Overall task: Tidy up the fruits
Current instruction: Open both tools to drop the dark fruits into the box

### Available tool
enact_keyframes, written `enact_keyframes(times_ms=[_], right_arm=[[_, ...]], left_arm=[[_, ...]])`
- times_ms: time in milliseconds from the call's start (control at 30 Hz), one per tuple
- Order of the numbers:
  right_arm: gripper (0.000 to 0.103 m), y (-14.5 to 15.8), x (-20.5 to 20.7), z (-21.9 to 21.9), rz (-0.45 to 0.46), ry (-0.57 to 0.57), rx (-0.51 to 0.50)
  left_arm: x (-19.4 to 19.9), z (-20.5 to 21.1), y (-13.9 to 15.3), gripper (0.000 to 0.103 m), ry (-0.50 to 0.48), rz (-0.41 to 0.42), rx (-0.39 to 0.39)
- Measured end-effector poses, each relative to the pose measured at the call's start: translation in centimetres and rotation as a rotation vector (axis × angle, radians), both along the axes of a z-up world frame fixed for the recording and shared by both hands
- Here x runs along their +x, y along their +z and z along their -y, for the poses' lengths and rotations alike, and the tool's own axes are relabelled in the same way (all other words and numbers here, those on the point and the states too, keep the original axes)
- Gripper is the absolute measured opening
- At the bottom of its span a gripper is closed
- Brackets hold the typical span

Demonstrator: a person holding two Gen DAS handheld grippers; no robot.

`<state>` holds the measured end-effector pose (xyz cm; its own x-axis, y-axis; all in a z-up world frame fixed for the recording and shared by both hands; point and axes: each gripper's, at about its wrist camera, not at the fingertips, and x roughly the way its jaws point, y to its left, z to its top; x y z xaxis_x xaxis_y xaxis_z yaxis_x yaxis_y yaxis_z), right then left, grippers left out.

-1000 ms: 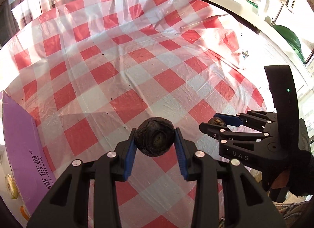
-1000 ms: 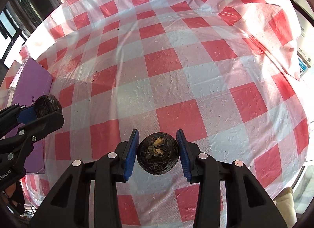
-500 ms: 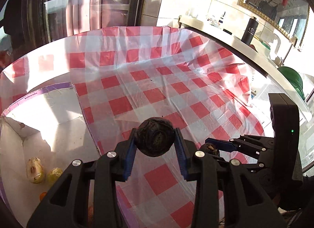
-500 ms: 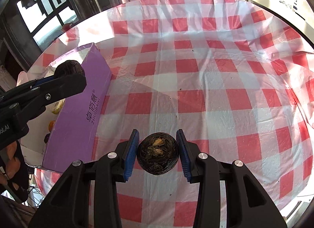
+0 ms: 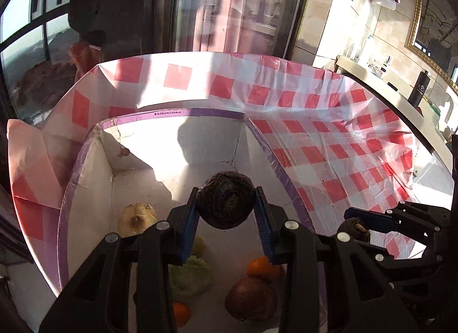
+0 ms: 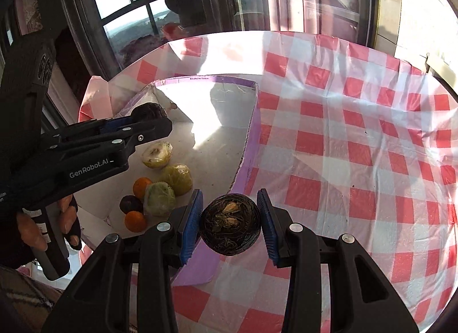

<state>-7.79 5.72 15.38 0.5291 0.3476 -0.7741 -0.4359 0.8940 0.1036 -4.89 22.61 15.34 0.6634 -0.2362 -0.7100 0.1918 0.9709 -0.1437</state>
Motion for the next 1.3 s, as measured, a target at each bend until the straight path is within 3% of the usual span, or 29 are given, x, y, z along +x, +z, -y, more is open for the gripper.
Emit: enact_keyframes(times_ms=[233,533,567,667,733,800,867,967,1067,1167,1300], right_arm=[[0.039,-1.1,-0.7,-6.2,0.011,0.190,-0.115],[0.039,-3.7,1.0,-10.1,-0.039,0.233,-0.216],[0.039,-3.9,1.1,-10.2,-0.041,0.227,-0.219],[0.041,-3.9,1.4,-10.2,-0.042,0.195,-0.212],[0.051,-3.7,1.5,-10.2,-0.039,0.177,-0.202],[0.070,-3.4,1.5,-10.1,-0.038,0.172,-0.188],[0.077,-3.3,1.3,-10.1,-0.040,0.171,-0.189],[0.087,-2.9,1.0,-10.2,-0.030,0.174,-0.197],[0.086,-2.5,0.9,-10.5,-0.045,0.161,-0.200],[0.086,-2.0,1.0,-10.7,-0.056,0.129,-0.225],[0.086,-1.5,1.5,-10.2,-0.134,0.114,-0.164]], left_arm=[[0.1,-4.1,-1.6,0.037,0.097,-0.047,0.047],[0.5,-5.2,-3.2,0.038,0.129,-0.138,0.180],[0.5,-5.2,-3.1,0.040,0.128,-0.132,0.192],[0.5,-5.2,-2.4,0.073,0.132,-0.114,0.227],[0.5,-5.1,-1.7,0.077,0.145,-0.092,0.246],[0.3,-5.2,-1.1,0.085,0.167,-0.068,0.262],[0.3,-5.3,-0.4,0.094,0.201,-0.043,0.282],[-0.2,-5.4,1.1,0.098,0.223,0.020,0.270],[-0.5,-5.3,2.3,0.101,0.257,0.052,0.274],[-0.5,-5.4,2.9,0.101,0.275,0.043,0.266],[-0.4,-6.1,2.8,0.101,0.281,-0.015,0.214]])
